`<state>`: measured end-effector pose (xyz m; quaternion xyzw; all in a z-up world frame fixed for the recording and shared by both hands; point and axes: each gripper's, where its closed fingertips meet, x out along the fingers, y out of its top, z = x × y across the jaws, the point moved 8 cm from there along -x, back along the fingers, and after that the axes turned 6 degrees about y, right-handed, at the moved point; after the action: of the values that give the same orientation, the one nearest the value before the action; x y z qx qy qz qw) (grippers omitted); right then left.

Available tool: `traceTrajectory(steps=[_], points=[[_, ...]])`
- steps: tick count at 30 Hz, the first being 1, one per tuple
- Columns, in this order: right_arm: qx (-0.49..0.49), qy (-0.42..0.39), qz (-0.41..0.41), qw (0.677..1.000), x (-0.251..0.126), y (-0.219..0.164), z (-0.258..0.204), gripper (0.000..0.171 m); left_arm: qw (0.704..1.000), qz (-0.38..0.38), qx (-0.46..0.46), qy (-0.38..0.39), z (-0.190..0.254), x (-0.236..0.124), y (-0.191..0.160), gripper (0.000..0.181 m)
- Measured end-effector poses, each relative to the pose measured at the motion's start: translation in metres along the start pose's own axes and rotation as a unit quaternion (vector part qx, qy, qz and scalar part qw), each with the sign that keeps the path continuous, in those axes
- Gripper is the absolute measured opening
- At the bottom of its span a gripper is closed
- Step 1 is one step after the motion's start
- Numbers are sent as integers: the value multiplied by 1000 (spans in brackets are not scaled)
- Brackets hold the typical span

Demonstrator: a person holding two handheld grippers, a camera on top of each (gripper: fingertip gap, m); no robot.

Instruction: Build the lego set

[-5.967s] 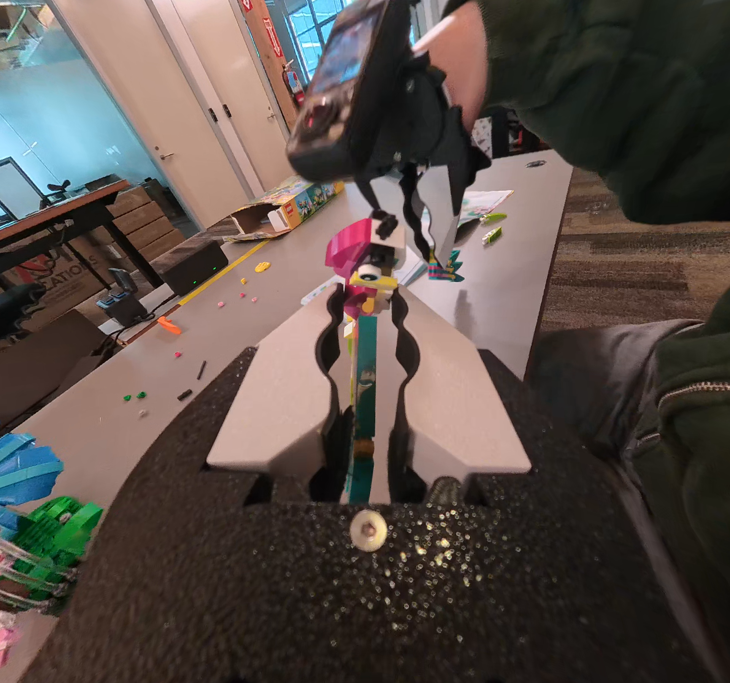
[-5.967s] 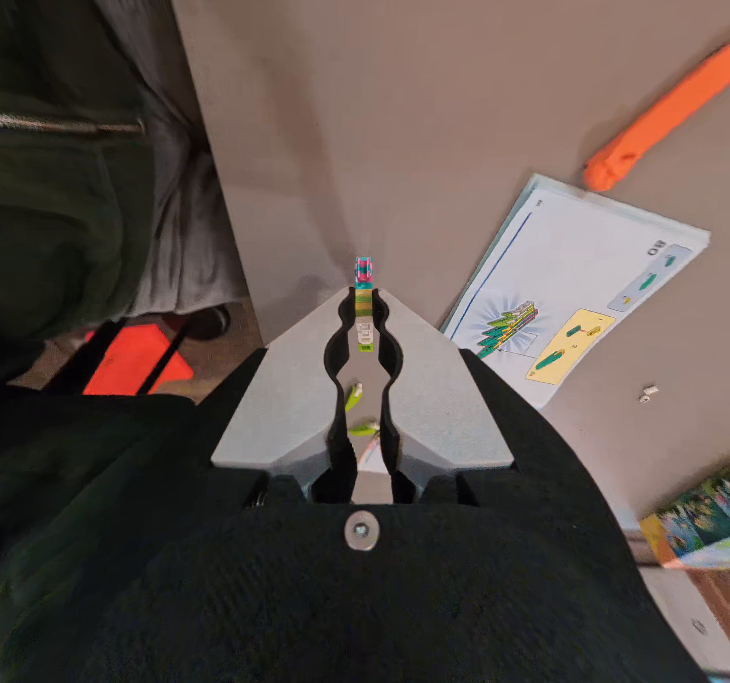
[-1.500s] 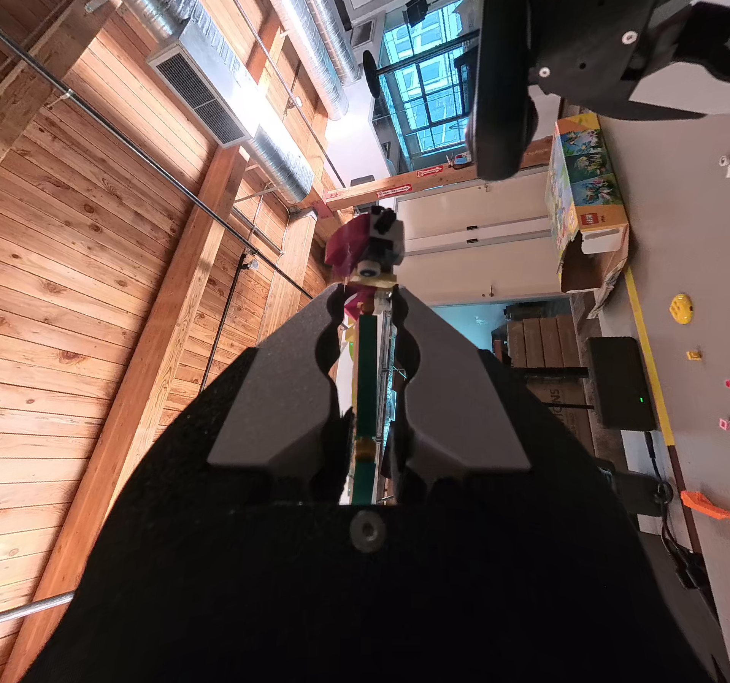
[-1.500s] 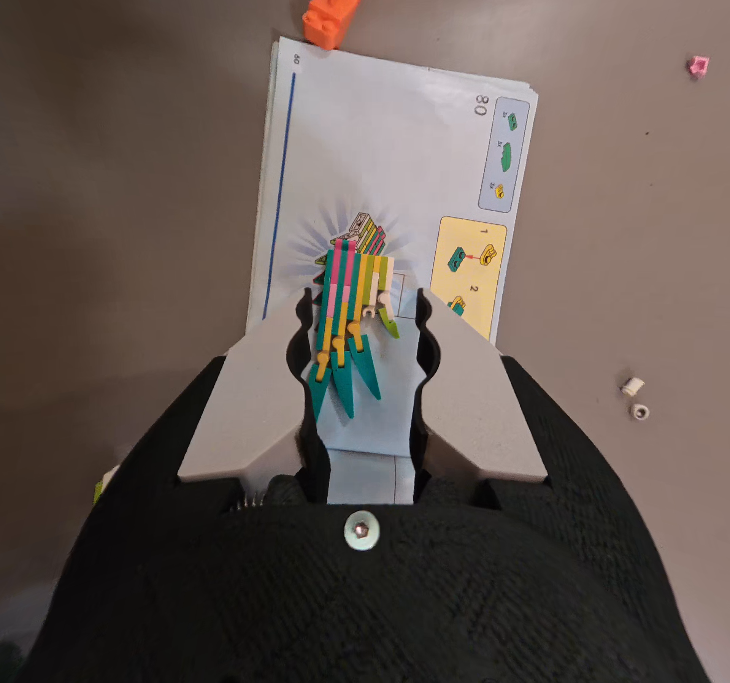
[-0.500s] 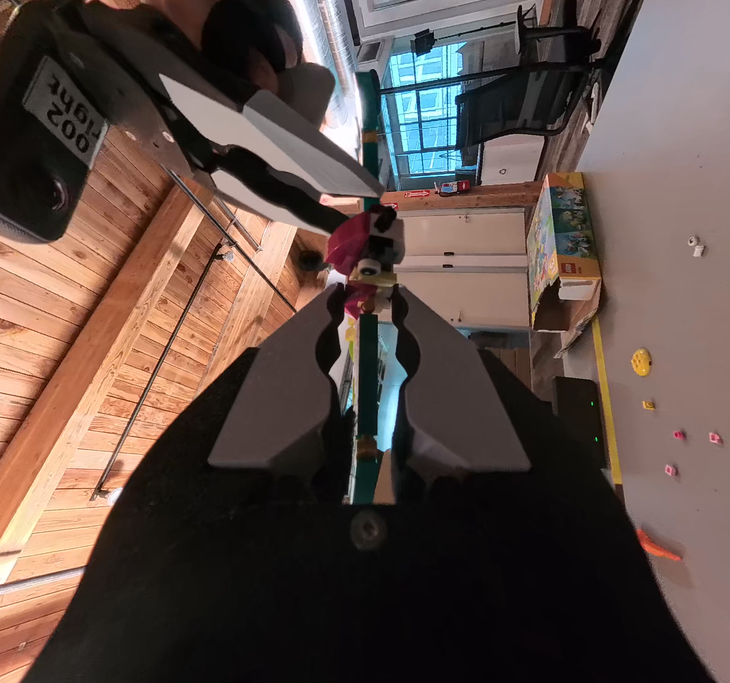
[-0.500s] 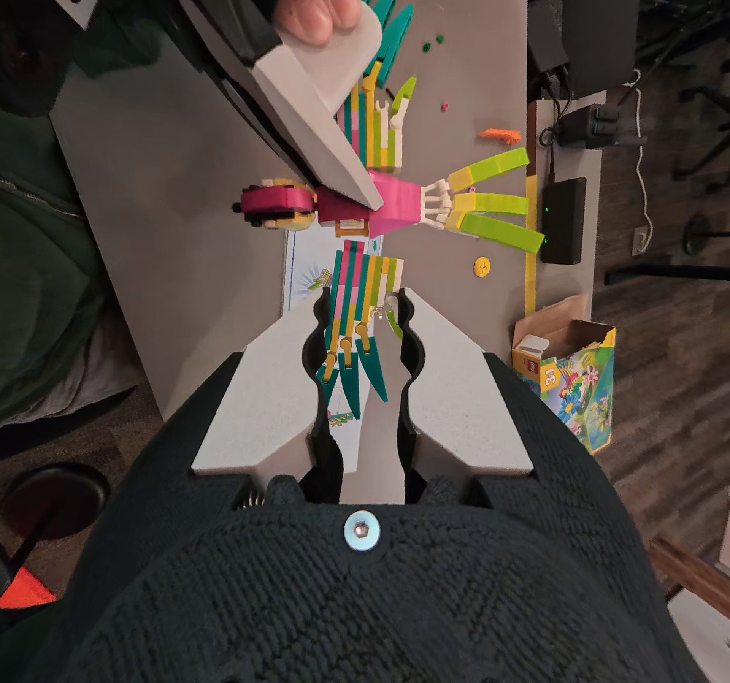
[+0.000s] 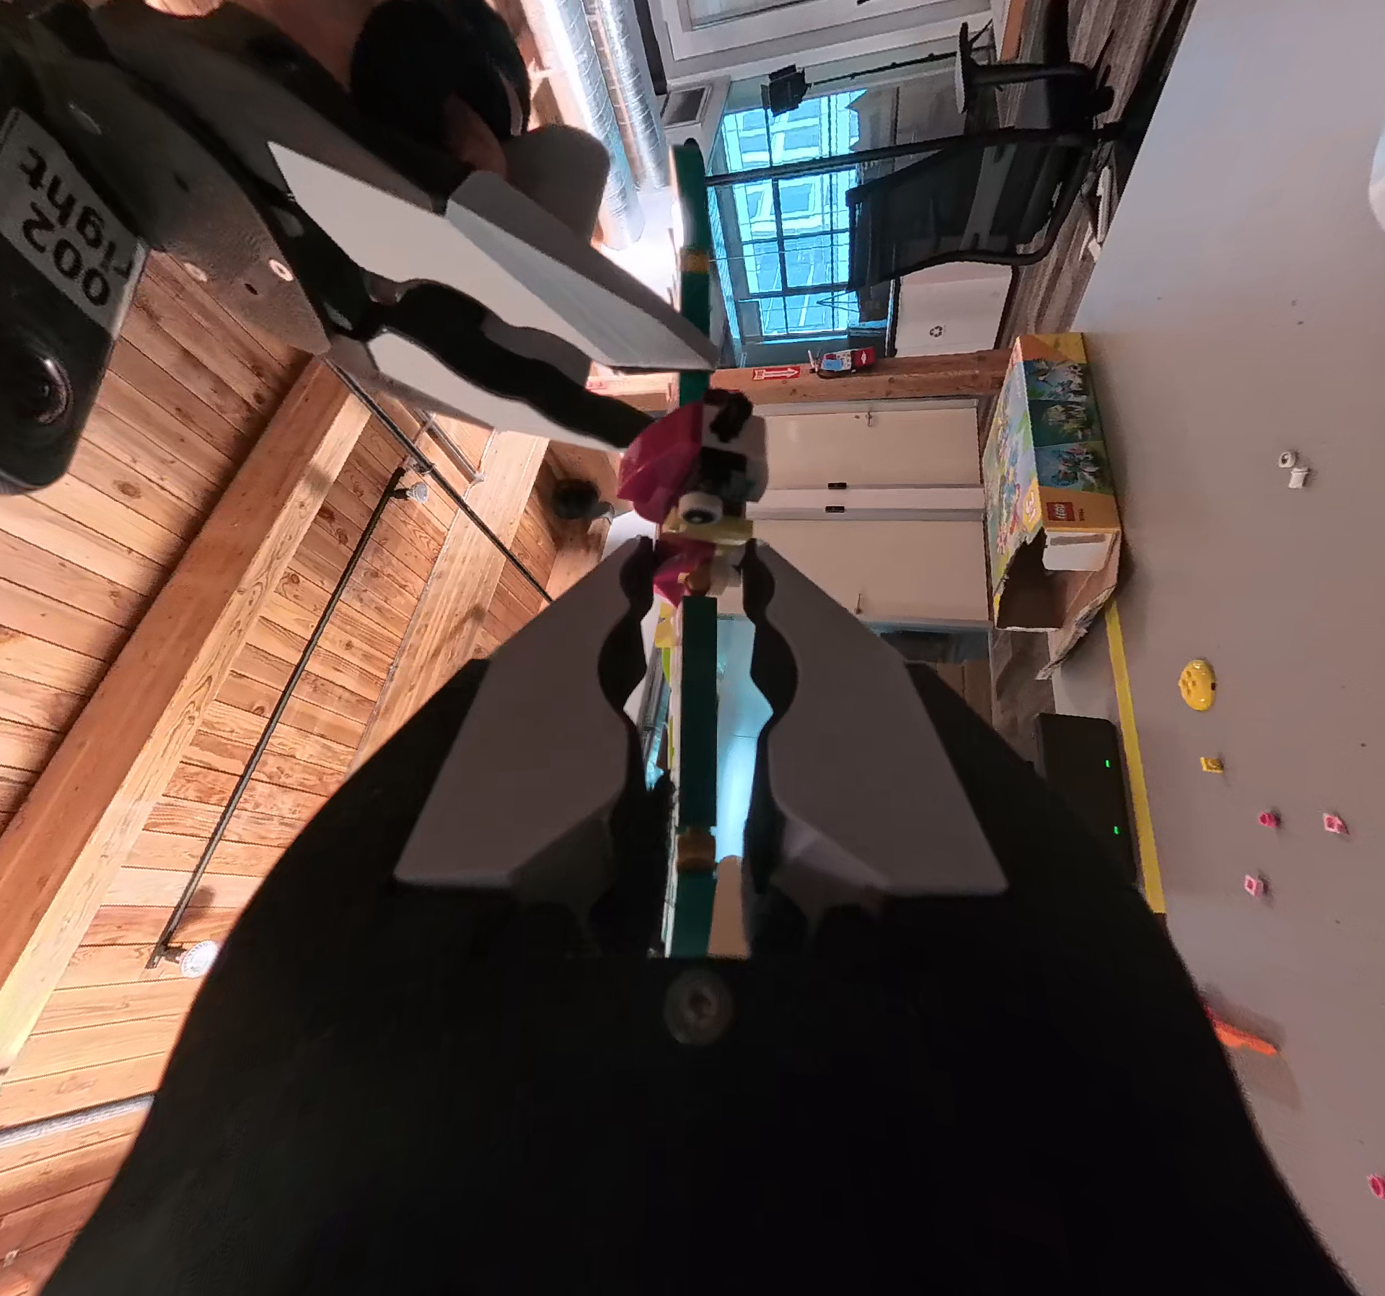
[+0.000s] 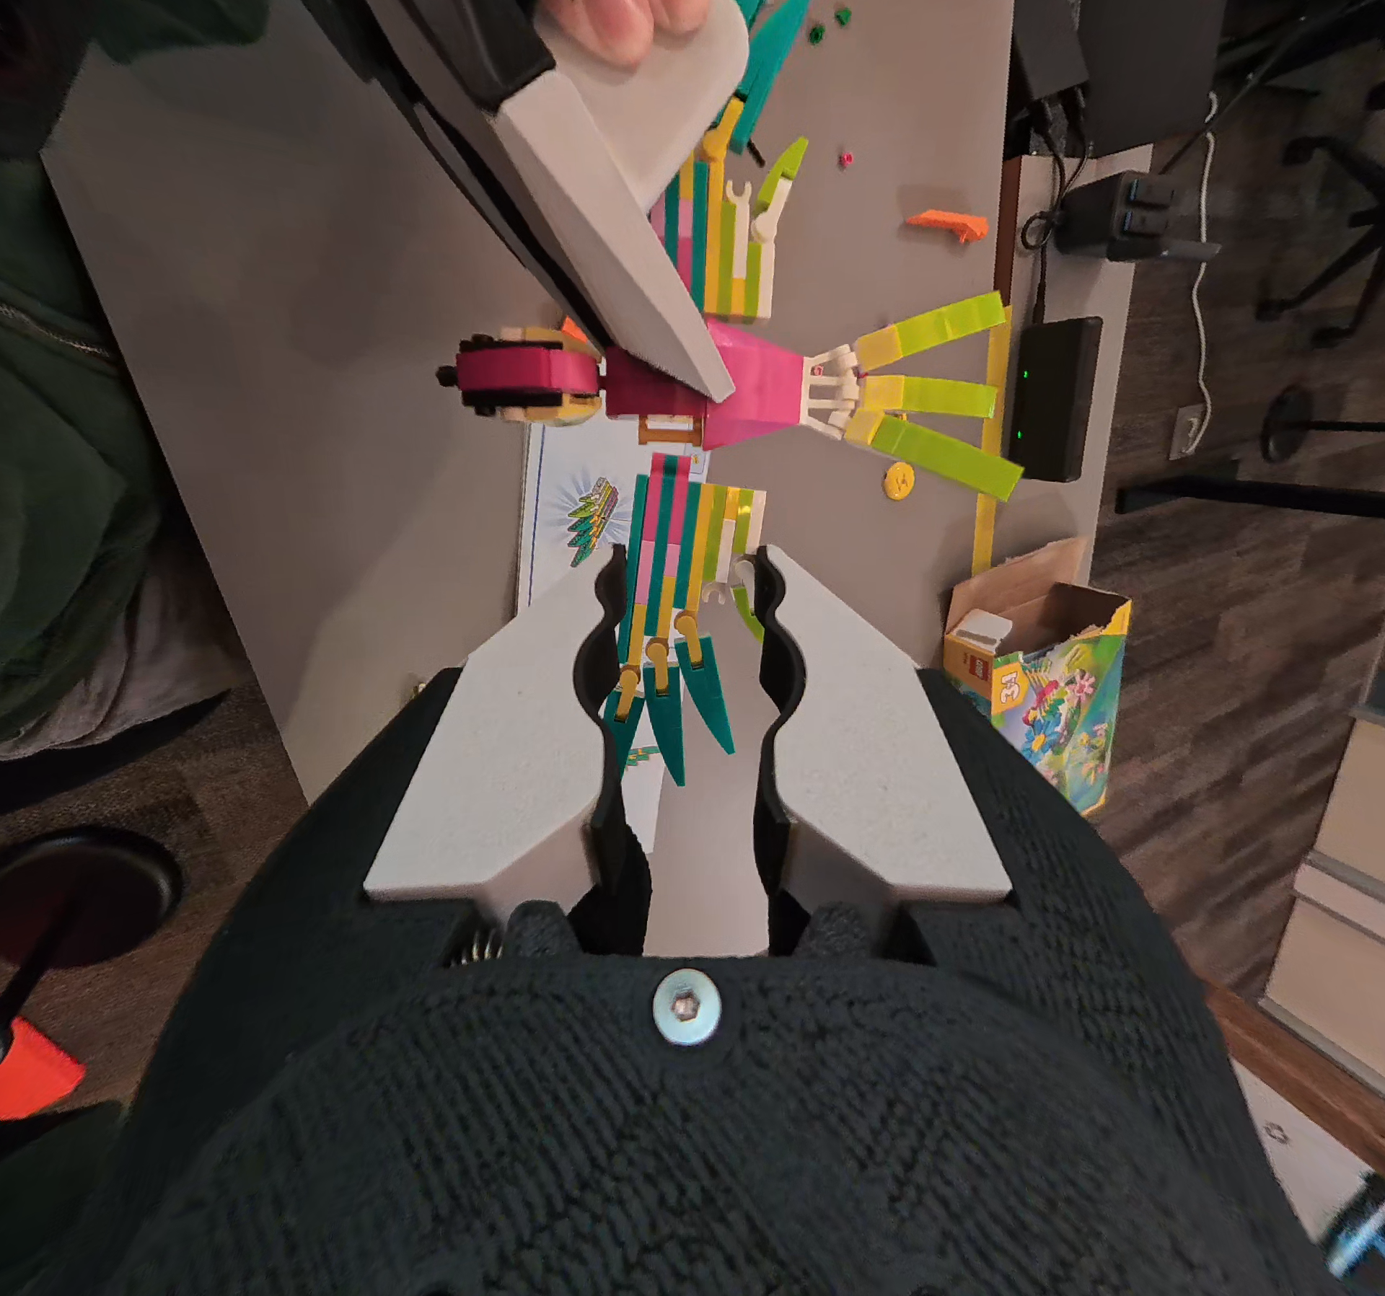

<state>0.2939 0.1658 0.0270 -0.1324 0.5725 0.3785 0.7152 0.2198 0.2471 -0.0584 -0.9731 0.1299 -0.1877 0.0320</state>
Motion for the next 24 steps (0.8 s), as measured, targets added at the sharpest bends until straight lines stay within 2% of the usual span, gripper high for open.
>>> traceTrajectory(steps=[1, 12, 15, 19, 22, 24], points=[[2, 2, 1, 1000, 0, 0, 0, 33, 1000, 1, -3, -1, 0, 0, 0, 21], [14, 17, 7, 1000, 9, -4, 0, 33, 1000, 3, 3, -21, 4, 1, 1, 21], [62, 84, 0, 995, 32, -25, -1, 33, 999, -21, 8, -45, 9, 3, -9, 21], [162, 253, 39, 953, 101, -66, -12, 33, 995, -33, -18, -90, 18, 4, -18, 21], [225, 305, 77, 922, 145, -96, -12, 33, 990, -22, -36, -137, 36, 8, -19, 21], [280, 354, 134, 882, 159, -110, -9, 33, 983, -14, -43, -177, 58, 11, -19, 20]])
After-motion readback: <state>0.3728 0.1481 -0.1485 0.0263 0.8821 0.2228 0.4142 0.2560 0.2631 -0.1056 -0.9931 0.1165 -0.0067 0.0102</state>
